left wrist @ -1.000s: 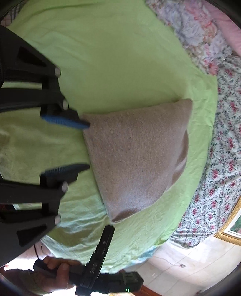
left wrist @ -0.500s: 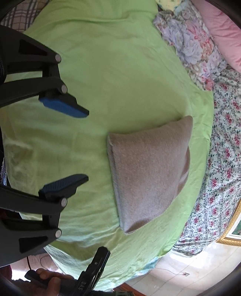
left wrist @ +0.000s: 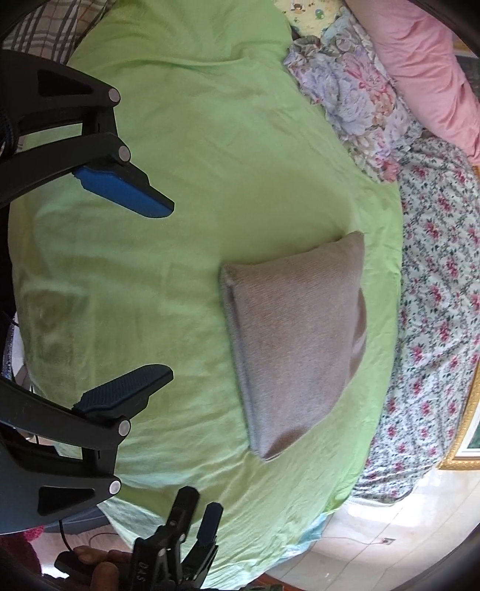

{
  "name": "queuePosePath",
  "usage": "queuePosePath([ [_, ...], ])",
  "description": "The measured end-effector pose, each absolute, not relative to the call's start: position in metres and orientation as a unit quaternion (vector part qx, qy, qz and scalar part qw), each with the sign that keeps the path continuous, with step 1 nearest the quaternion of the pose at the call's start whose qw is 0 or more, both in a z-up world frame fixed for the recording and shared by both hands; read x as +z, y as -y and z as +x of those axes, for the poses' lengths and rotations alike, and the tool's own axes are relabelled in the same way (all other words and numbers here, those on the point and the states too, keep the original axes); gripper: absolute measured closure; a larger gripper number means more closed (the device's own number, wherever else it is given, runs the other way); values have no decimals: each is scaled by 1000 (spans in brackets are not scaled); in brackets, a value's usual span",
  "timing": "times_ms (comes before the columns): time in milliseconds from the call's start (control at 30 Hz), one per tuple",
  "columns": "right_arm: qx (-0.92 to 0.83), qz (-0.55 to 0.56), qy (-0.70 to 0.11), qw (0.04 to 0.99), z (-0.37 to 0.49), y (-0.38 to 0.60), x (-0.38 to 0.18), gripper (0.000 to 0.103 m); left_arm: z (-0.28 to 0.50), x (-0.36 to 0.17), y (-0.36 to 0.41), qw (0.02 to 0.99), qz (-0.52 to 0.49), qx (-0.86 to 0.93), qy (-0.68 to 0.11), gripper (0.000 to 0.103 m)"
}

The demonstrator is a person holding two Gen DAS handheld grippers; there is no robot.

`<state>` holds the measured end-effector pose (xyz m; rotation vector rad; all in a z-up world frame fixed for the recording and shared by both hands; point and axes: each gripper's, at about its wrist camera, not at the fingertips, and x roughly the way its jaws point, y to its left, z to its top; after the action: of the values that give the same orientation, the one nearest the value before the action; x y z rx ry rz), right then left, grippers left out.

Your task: Fold small clothes

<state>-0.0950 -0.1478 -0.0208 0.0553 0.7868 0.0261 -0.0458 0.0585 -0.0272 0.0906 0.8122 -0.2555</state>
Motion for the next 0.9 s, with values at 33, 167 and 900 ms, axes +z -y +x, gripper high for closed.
queuePosePath([
  [33,14,24,-381,924,-95,146,-19,23,-44,-25,-59,911,45,-121,-391,20],
  [167,18,23,-367,930,-90,147,-5,22,-35,-11,-61,920,46,-106,-374,18],
  [900,31,24,-387,921,-21,133,-5,17,18,-26,-59,906,54,-60,-415,10],
])
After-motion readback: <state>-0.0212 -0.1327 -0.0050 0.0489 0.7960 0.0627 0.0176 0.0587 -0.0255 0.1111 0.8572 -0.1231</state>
